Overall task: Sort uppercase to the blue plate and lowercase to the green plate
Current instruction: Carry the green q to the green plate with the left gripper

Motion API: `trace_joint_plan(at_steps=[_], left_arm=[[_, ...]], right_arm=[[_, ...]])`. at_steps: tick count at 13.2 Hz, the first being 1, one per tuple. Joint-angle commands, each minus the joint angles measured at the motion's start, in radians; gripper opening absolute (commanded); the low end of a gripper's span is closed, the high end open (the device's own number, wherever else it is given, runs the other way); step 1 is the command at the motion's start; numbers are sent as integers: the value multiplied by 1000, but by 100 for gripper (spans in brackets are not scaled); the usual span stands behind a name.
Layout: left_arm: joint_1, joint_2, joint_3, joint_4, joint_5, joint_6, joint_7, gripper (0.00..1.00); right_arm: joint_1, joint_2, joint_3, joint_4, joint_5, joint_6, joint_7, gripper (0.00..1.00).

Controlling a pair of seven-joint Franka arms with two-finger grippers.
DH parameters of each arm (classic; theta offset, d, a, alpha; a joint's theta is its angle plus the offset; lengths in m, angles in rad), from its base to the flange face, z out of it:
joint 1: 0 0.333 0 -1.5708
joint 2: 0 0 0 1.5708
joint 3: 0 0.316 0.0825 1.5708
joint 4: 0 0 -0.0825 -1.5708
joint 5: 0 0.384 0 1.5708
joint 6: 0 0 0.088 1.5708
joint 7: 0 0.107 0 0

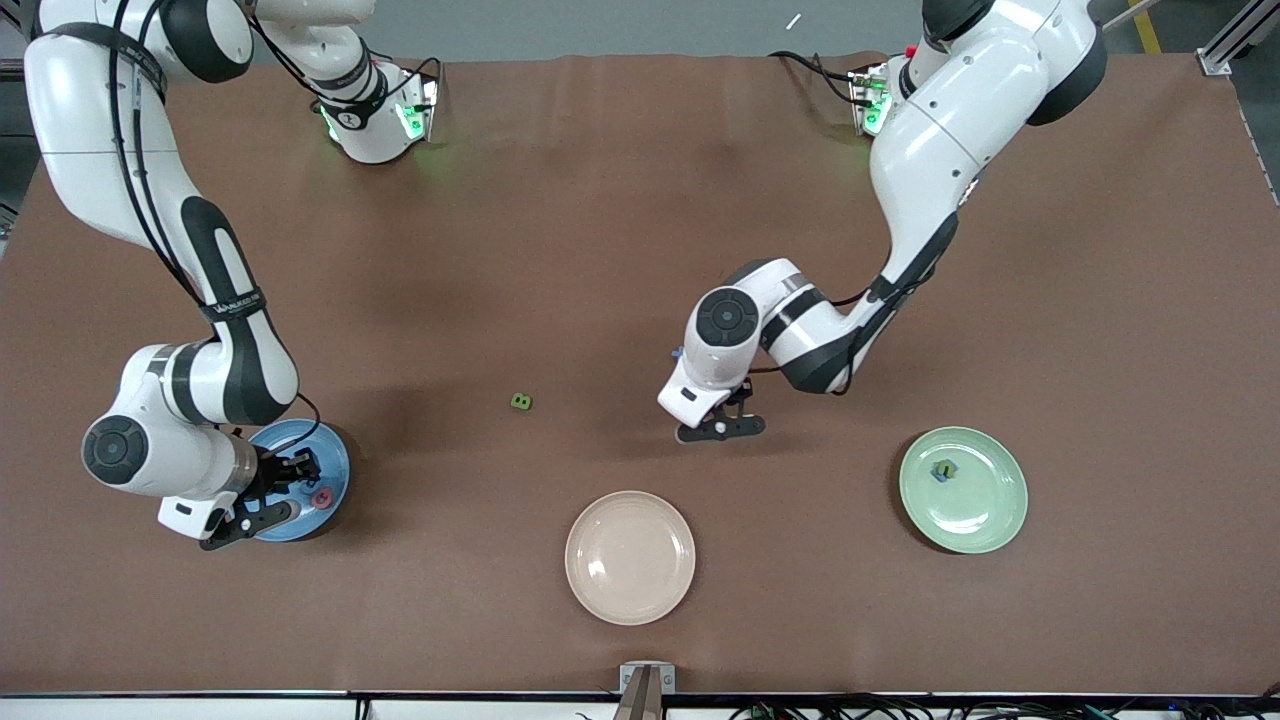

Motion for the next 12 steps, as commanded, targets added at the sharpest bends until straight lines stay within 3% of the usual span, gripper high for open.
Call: trace_joint_plan(at_steps=[1, 3, 6, 10, 12], left_arm=[[45, -61, -1, -11, 13, -55, 83, 1], [105, -92, -7, -15, 12, -94, 172, 1], [186, -104, -7, -15, 13, -171, 327, 1], [318, -129, -6, -15, 13, -213, 555, 1], [371, -124, -3, -12, 15, -205, 631, 1]], right_arm=[[-8, -23, 21, -23, 3, 1, -7, 100], [24, -44, 38, -14, 14, -78, 56, 100], [113, -86, 44, -18, 17, -146, 301, 100], [236, -83, 43, -24, 119, -142, 554, 100], [299, -78, 44, -27, 123, -129, 701, 100]])
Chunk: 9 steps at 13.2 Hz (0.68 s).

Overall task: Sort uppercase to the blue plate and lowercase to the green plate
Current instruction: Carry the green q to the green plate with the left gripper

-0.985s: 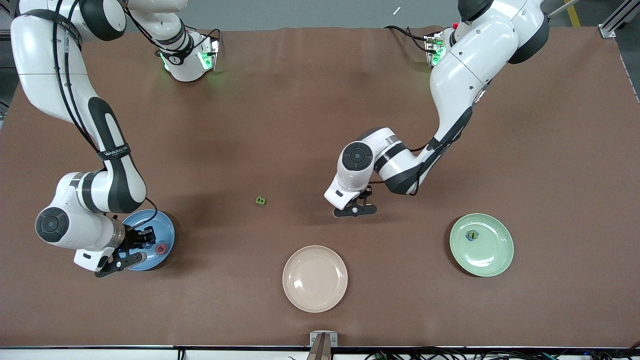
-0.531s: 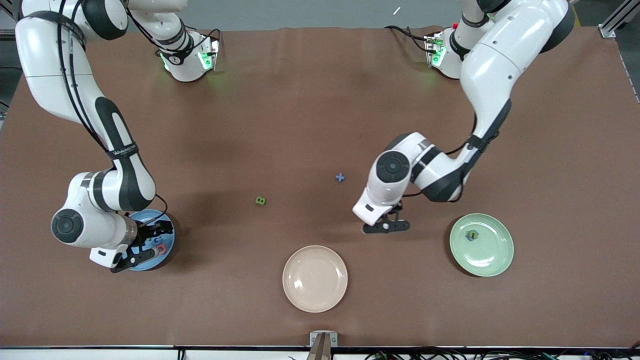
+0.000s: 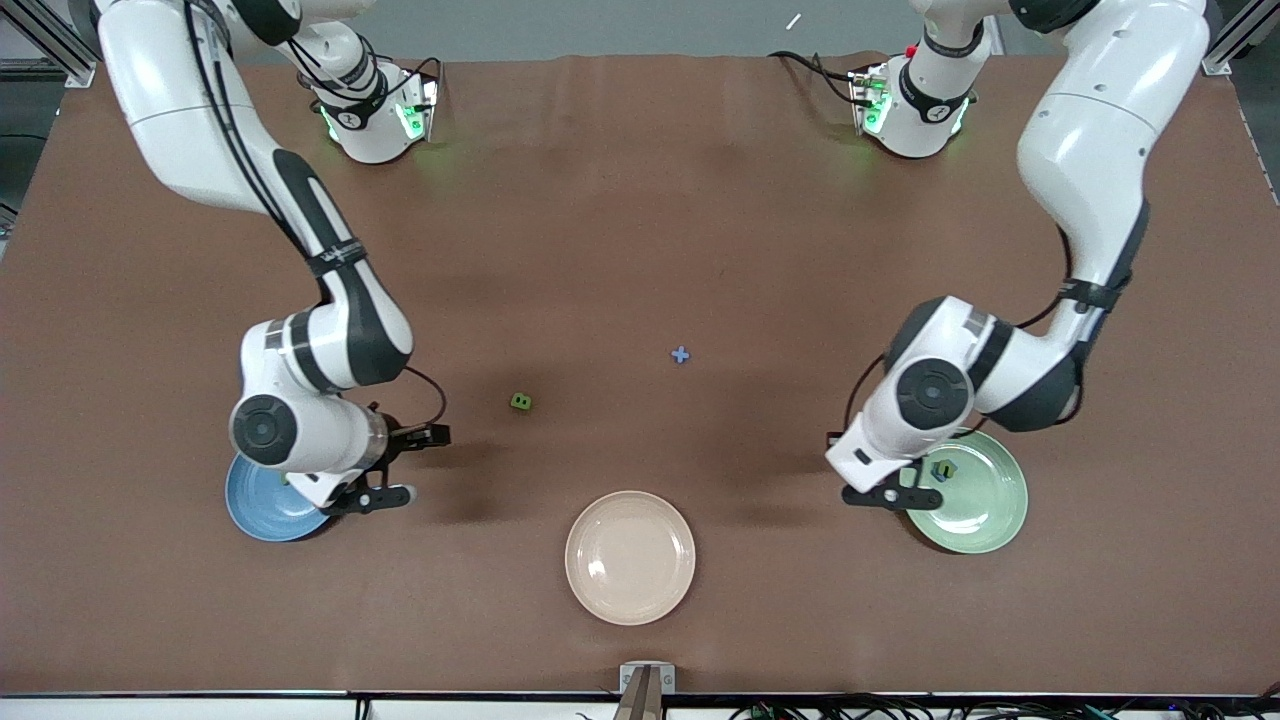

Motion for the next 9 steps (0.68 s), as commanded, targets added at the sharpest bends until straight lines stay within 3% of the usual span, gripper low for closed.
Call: trace_joint_plan(at_steps=[1, 5, 9], left_arm=[[67, -24, -5, -14, 12, -11, 113, 1], [140, -18, -7, -14, 11, -6, 227, 1], [175, -1, -7, -18, -1, 31, 286, 2]], right_arm=[[83, -11, -8, -47, 25, 49, 191, 100], [166, -11, -10, -189, 25, 250, 350, 100], [181, -11, -10, -235, 25, 281, 365, 100]])
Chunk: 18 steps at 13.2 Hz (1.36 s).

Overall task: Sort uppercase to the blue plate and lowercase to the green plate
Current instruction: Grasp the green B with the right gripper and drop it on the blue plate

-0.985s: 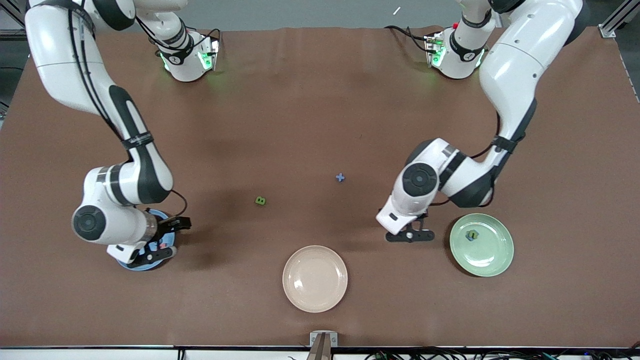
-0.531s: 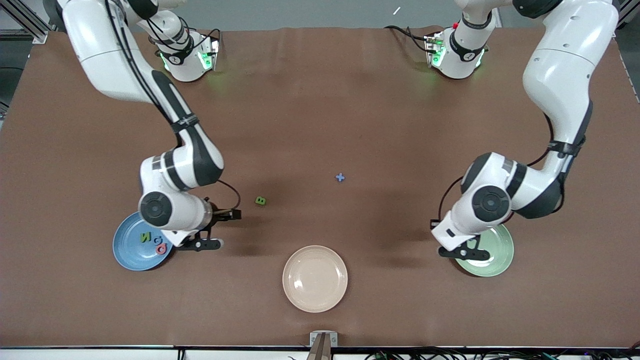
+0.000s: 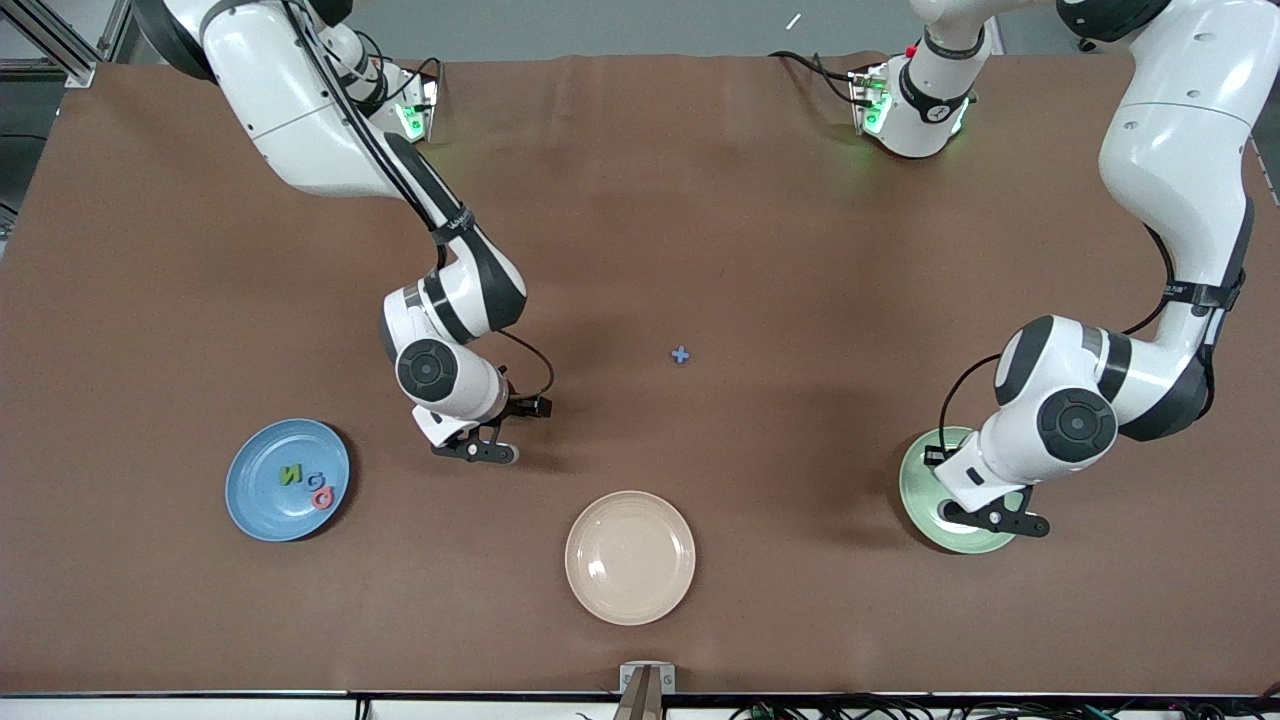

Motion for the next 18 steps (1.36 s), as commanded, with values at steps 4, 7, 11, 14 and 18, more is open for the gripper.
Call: trace_joint_plan(at_steps=[4, 7, 11, 14, 18], left_arm=[[27, 18, -3, -22, 0, 51, 30, 2], [38, 43, 0, -23, 9, 63, 29, 2], [43, 67, 0, -26, 12, 98, 29, 5], [43, 76, 2, -30, 14, 104, 27, 9], [46, 75, 2, -39, 14, 104, 27, 13]], right_arm=[[17, -27, -8, -61, 17, 35, 12, 76], [19, -27, -8, -60, 17, 30, 16, 47], [23, -29, -8, -60, 17, 23, 17, 18], [17, -38, -11, -49, 16, 12, 2, 8], [-88, -56, -19, 53, 1, -54, -172, 4]])
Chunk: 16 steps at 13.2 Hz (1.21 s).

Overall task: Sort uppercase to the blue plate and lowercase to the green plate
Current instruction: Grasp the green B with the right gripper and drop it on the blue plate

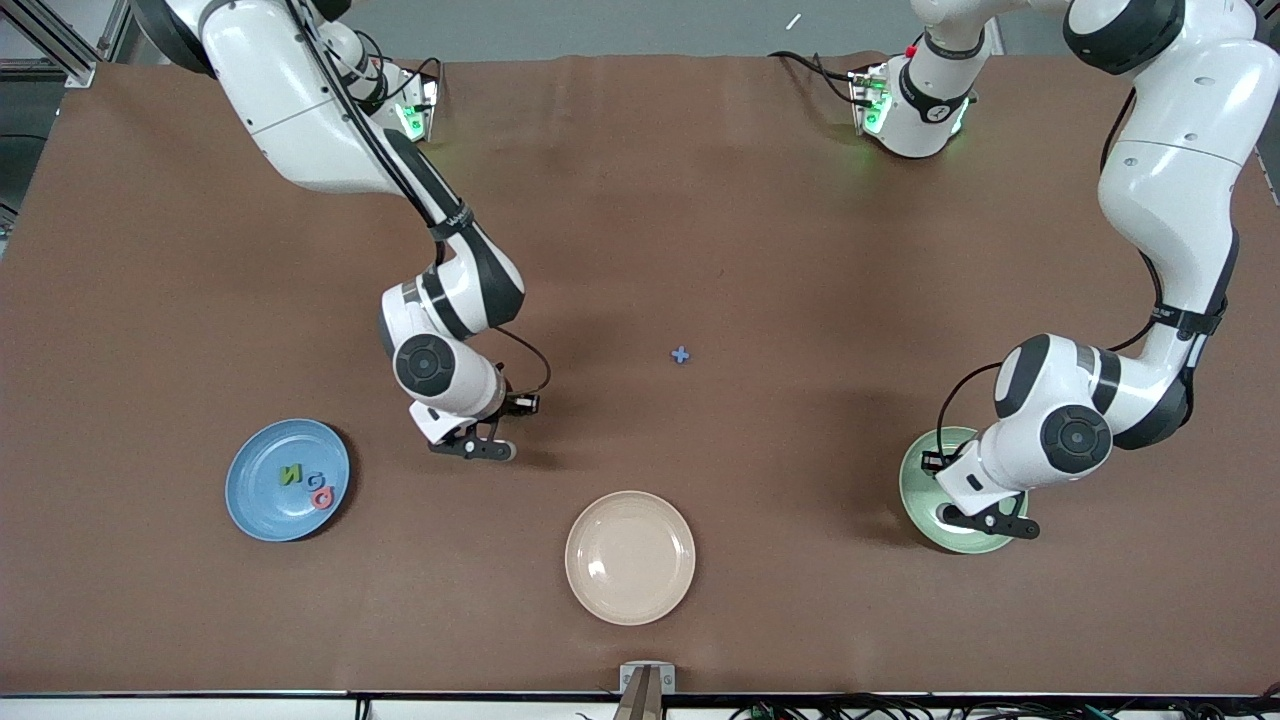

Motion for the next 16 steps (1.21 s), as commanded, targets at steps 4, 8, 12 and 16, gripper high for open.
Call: trace_joint_plan(at_steps=[4, 8, 12, 16], left_arm=[[20, -12, -1, -29, 14, 14, 11, 18], [23, -13, -1, -34, 14, 14, 11, 34], [21, -24, -4, -29, 8, 9, 3, 100], [21, -88, -88, -24, -3, -50, -12, 100]], right_arm=[[-248, -28, 9, 154, -41, -165, -442, 4], [-363, -25, 9, 149, -100, -170, -652, 5], [-461, -13, 9, 142, -100, -217, -827, 7], [-491, 7, 7, 128, -103, -205, -831, 64]])
